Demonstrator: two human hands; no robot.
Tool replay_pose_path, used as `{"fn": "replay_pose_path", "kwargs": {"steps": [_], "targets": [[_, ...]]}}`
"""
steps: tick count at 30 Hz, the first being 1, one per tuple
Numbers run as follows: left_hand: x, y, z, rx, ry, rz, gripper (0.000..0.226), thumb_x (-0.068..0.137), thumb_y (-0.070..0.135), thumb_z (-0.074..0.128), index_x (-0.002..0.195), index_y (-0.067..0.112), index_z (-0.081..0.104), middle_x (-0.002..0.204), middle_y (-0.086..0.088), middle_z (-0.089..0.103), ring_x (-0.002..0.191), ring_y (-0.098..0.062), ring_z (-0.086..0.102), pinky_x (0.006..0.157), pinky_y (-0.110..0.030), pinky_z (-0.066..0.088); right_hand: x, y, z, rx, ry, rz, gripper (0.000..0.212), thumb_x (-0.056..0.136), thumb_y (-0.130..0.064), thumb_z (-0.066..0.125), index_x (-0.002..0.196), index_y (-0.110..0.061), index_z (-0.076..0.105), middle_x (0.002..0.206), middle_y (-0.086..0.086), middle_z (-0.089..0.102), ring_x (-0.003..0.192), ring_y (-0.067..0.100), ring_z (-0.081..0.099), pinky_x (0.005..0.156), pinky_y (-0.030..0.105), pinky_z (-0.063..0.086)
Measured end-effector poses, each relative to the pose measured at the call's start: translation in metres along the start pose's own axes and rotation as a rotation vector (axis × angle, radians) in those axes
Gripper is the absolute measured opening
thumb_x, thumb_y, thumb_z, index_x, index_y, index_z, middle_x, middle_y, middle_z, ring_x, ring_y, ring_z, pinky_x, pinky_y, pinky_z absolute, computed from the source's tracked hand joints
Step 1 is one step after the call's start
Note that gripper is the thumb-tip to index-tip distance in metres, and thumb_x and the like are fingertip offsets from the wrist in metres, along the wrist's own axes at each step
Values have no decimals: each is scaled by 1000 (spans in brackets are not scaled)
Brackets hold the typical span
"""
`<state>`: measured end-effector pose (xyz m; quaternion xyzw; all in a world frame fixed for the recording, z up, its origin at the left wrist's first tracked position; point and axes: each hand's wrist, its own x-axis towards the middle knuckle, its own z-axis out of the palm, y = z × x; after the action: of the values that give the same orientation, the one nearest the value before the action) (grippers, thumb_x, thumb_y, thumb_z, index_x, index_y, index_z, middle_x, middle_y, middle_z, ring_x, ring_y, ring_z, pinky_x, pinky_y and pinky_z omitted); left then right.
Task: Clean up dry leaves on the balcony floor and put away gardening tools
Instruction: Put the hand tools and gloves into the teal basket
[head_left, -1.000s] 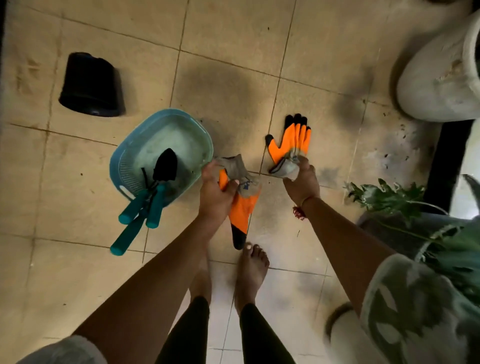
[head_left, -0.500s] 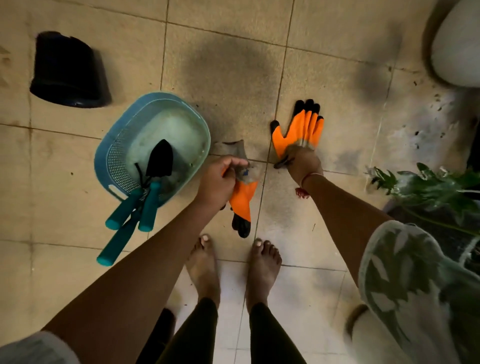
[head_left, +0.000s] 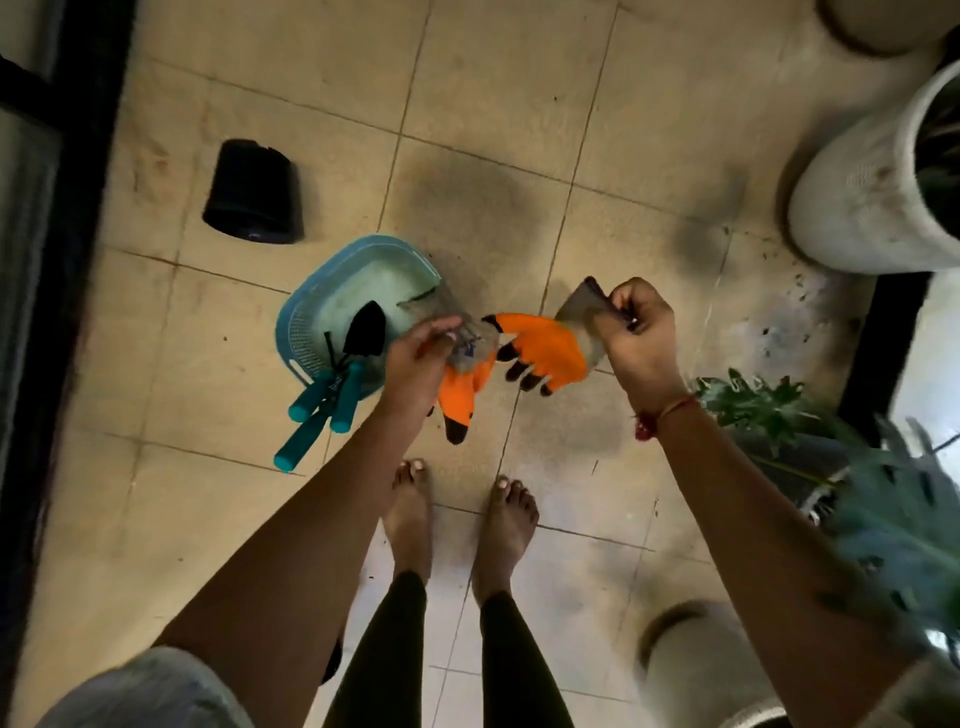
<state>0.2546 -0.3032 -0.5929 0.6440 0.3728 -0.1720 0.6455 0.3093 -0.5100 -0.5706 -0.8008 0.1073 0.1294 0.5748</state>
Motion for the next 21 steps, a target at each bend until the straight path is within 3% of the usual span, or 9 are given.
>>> {"fn": "replay_pose_path", "kwargs": {"steps": [3, 5, 7, 9, 12, 15, 17, 19, 21], "targets": [[-8, 24, -18, -156, -27, 17, 30, 96, 0, 44, 121, 2, 59, 121, -13, 61, 96, -12, 61, 72, -14, 51, -9, -31, 7, 97, -248, 70, 13, 70, -5, 48, 65, -15, 42, 60, -9, 42, 54, -1, 40, 54, 15, 34], [-4, 31, -31, -106, -71, 47, 31, 97, 7, 42, 122, 10, 60, 126, -9, 60, 105, -16, 61, 88, -22, 51, -14, -48, 11, 66, -541, 84, 10, 70, -5, 47, 68, -14, 45, 67, -3, 44, 58, -3, 44, 57, 12, 37], [2, 32, -44, -40, -140, 55, 31, 96, 28, 43, 116, 23, 66, 127, -2, 62, 117, -18, 57, 107, -39, 40, -18, -64, 18, -24, -853, 77, 11, 73, -7, 48, 71, -17, 46, 69, -5, 43, 60, -5, 42, 57, 12, 35], [4, 34, -52, -4, -203, 26, 43, 87, 51, 42, 111, 28, 70, 125, 0, 64, 119, -16, 56, 110, -44, 35, -20, -75, 29, -58, -1007, 72, 14, 74, -7, 49, 71, -19, 44, 68, -7, 41, 58, -5, 39, 56, 11, 34], [-3, 30, -50, -12, -368, 0, 70, 78, 73, 39, 116, 22, 68, 122, -6, 66, 115, -20, 59, 104, -41, 40, -16, -78, 51, -96, -890, -15, 14, 71, -9, 51, 71, -22, 44, 70, -8, 41, 60, -7, 41, 59, 11, 33], [-24, 26, -43, -19, -452, -1, 63, 79, 77, 32, 116, 36, 62, 120, 4, 66, 114, -12, 59, 99, -33, 44, -8, -73, 71, -23, -662, -80, 17, 71, -6, 50, 73, -22, 46, 73, -7, 44, 64, -11, 43, 63, 8, 35], [-36, 21, -40, -9, -434, -5, 62, 66, 84, 45, 104, 38, 65, 114, 3, 68, 107, -13, 63, 92, -32, 50, -3, -69, 82, 18, -542, -83, 18, 72, -3, 51, 72, -20, 46, 71, -6, 44, 61, -11, 44, 60, 7, 34], [-39, 17, -36, 15, -352, -11, 51, 65, 69, 65, 96, 29, 66, 105, -2, 69, 97, -16, 65, 85, -34, 52, 1, -68, 88, 18, -444, -92, 17, 71, -5, 51, 71, -21, 46, 69, -7, 44, 58, -10, 44, 58, 7, 34], [-39, 14, -33, 50, -282, 9, 16, 81, 33, 72, 92, 22, 66, 93, 0, 69, 85, -13, 66, 79, -33, 52, 5, -63, 93, -23, -352, -100, 16, 70, -9, 53, 71, -24, 47, 69, -9, 46, 59, -9, 44, 59, 8, 35]]}}
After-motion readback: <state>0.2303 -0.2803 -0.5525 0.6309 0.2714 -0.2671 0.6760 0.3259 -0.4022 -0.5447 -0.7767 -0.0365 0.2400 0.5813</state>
